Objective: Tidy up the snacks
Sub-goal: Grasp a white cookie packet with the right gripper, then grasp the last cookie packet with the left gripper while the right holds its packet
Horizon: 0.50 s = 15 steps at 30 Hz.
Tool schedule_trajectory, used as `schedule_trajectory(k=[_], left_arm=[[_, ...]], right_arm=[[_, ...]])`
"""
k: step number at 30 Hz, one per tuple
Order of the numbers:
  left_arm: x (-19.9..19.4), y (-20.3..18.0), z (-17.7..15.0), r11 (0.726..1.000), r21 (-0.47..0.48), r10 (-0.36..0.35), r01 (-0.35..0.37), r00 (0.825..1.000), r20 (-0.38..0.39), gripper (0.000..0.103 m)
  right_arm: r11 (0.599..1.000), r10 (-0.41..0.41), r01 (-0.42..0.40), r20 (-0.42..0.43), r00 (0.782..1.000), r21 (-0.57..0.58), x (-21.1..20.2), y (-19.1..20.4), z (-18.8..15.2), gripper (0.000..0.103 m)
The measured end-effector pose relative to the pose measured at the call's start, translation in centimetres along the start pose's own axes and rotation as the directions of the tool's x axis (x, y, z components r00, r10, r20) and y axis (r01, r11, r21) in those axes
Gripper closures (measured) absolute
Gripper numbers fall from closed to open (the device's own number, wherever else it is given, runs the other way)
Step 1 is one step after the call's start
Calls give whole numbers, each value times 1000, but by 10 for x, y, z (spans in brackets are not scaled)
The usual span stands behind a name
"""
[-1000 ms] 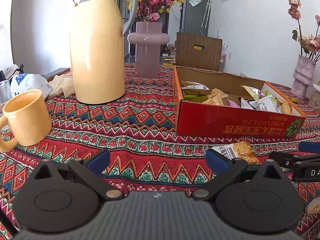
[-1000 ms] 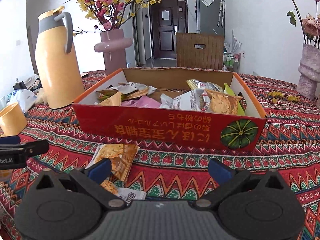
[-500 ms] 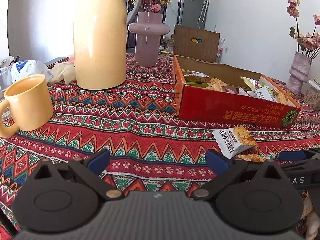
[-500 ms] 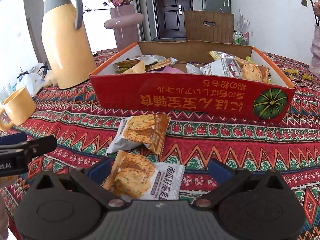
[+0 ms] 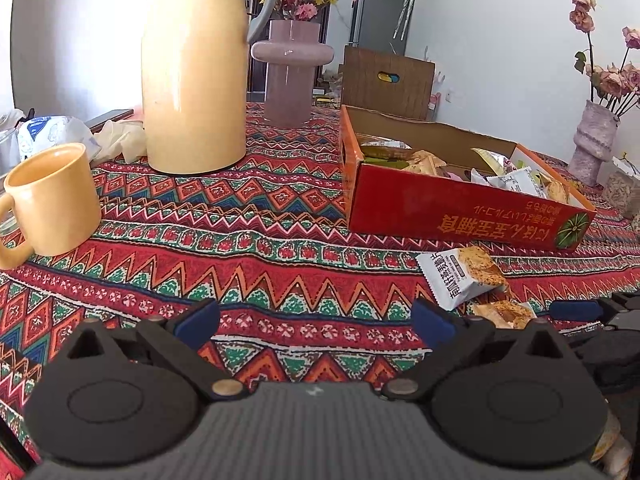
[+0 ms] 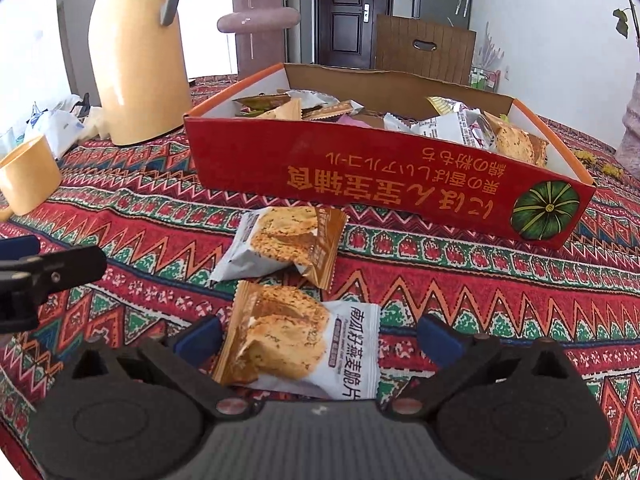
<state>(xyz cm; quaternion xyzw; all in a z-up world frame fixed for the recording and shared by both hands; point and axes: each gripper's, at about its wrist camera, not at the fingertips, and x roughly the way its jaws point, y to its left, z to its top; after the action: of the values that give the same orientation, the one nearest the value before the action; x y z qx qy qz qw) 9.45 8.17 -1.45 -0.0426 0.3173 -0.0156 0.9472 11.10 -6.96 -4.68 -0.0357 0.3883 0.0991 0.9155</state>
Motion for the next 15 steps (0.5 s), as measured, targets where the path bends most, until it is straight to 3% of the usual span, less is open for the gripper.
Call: schedule_trajectory(k=[2,4,5,12,15], left_arm=[[-1,-1,0,1000,2,5,-5,1000,1,0],[-1,-1,0,1000,3,10,-10,1000,1,0],[-1,-2,1,1000,4,13,-13,1000,0,0],[0,-10,4,1000,10,22,-22,1000,-7,0],[2,-14,7,1000,10,19,-19,1000,-12,0]], right_arm=[[1000,11,-11,13,1000,-6,-3,0,-1,5],[1000,22,-21,32,999,-12,-8,0,-1,26],[1000,22,-22,37,999,-10,-9,-2,-1,30],[999,44,-44,71,997,10,-16,-15,-4,51],[998,51,-53,90,995,19,-19,-23,-5,54]])
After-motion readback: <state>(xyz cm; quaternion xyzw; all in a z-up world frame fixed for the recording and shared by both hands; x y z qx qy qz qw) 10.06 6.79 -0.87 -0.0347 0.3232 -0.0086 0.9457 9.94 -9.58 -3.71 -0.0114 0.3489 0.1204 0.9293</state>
